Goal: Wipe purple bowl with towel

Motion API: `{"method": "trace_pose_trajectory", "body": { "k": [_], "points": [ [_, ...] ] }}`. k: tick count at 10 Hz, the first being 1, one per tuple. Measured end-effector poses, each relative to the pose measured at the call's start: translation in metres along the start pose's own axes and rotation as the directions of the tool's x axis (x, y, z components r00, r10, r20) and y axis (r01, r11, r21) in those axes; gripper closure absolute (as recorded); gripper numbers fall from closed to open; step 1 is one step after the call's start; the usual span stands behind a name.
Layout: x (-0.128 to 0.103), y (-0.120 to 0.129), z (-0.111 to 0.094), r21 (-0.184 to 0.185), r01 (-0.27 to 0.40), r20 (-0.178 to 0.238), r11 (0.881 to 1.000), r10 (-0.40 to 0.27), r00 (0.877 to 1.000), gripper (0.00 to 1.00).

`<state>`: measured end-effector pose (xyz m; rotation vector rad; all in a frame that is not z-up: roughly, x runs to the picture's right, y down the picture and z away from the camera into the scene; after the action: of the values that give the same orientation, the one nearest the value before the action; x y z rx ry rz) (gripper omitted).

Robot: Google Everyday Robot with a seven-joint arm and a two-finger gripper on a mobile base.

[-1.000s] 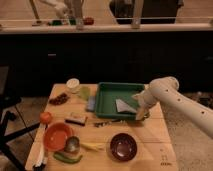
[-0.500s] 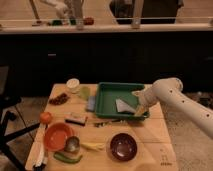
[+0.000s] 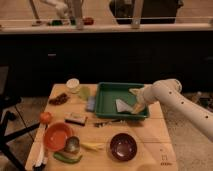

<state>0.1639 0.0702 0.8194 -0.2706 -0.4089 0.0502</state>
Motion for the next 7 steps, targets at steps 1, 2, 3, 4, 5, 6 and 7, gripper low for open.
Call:
{"method": "trace_pose_trajectory", "body": {
  "k": [1,2,3,4,5,6,7],
  "points": [
    [-0.003,-0.002,0.004,-0.002,0.007,0.003,1.0,-0.007,1.0,0.2],
    [-0.007,-0.004,0.008,-0.005,0.018,0.006,1.0,-0.018,1.0,0.2],
    [-0.011,-0.005,0.012,-0.01,0.031,0.01,0.999,-0.031,0.999,0.2],
    [-0.013,-0.006,0.015,-0.013,0.041,0.011,0.999,-0.041,0.999,0.2],
    [-0.016,-0.007,0.019,-0.018,0.053,0.015,0.998,-0.052,0.999,0.2],
    [-0.021,-0.008,0.023,-0.025,0.068,0.023,0.997,-0.068,0.997,0.2],
    [-0.024,-0.009,0.027,-0.031,0.08,0.03,0.996,-0.079,0.996,0.2]
  ]
}}
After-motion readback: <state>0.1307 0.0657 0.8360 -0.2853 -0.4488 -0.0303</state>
